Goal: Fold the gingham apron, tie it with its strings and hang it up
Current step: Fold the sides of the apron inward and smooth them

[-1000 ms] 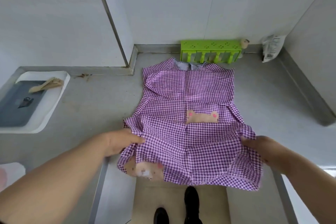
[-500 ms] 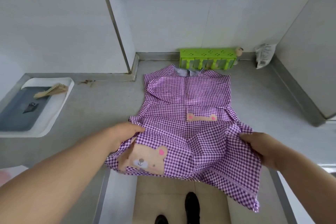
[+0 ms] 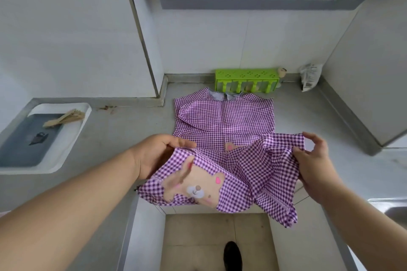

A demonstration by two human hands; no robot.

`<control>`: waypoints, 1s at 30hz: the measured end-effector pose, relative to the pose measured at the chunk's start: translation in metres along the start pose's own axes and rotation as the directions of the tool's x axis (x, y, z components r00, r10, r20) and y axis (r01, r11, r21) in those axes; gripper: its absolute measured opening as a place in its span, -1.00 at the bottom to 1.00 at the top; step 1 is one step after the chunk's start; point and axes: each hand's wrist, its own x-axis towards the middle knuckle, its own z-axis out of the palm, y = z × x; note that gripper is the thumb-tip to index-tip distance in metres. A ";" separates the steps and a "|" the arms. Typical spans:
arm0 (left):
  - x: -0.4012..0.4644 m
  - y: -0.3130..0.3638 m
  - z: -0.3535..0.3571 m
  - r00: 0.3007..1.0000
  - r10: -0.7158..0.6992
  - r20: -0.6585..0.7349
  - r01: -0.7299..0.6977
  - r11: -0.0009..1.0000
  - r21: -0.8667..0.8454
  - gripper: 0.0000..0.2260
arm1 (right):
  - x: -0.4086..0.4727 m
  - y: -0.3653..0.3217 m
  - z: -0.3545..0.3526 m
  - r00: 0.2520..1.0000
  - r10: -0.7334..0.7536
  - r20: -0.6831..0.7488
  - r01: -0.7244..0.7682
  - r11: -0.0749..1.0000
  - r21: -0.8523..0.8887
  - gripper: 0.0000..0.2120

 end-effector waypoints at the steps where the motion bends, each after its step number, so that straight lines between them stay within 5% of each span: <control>1: 0.000 -0.001 0.000 1.000 -0.009 0.028 0.009 1.000 -0.013 -0.72 | -0.002 0.000 -0.001 1.000 -0.015 -0.004 0.015 1.000 -0.012 -0.64; 4: 0.004 -0.005 -0.001 0.997 0.001 0.074 0.001 1.000 -0.032 -0.68 | -0.002 0.000 -0.002 0.998 -0.021 0.061 0.021 1.000 -0.006 -0.74; 7: 0.009 -0.005 0.003 0.994 0.104 0.038 -0.106 0.991 0.076 -0.71 | -0.001 0.004 -0.001 0.976 0.020 0.215 -0.012 0.999 -0.042 -0.53; 9: 0.008 -0.003 0.010 0.976 0.213 -0.036 -0.197 0.945 0.262 -0.71 | 0.001 0.005 0.000 0.967 -0.048 0.252 0.095 0.979 -0.178 -0.43; 11: 0.006 -0.003 0.016 0.944 0.328 -0.034 -0.266 0.816 0.514 -0.68 | 0.001 0.005 -0.001 0.936 -0.189 0.296 0.308 0.846 -0.436 -0.44; 14: 0.001 -0.004 0.019 0.891 0.453 0.043 -0.271 0.453 0.849 -0.55 | 0.001 0.005 -0.002 0.896 -0.283 0.341 0.443 0.590 -0.675 -0.58; 18: 0.005 -0.006 0.017 0.802 0.579 0.145 -0.200 0.032 0.979 -0.61 | 0.008 0.013 -0.005 0.880 -0.386 0.277 0.457 0.528 -0.716 -0.94; 23: 0.012 -0.007 0.010 0.692 0.700 0.175 -0.100 -0.148 0.984 -0.77 | 0.017 0.026 -0.017 0.794 -0.594 0.125 0.429 0.404 -0.808 -0.86; 27: 0.019 -0.010 0.000 0.617 0.739 0.271 -0.069 -0.292 0.954 -0.88 | 0.019 0.022 -0.019 0.676 -0.660 0.327 0.591 0.222 -0.775 -0.86; 30: 0.019 -0.009 -0.001 0.663 0.652 0.368 -0.189 -0.330 0.925 -0.61 | 0.015 0.019 -0.014 0.752 -0.496 0.434 0.613 0.285 -0.737 -0.90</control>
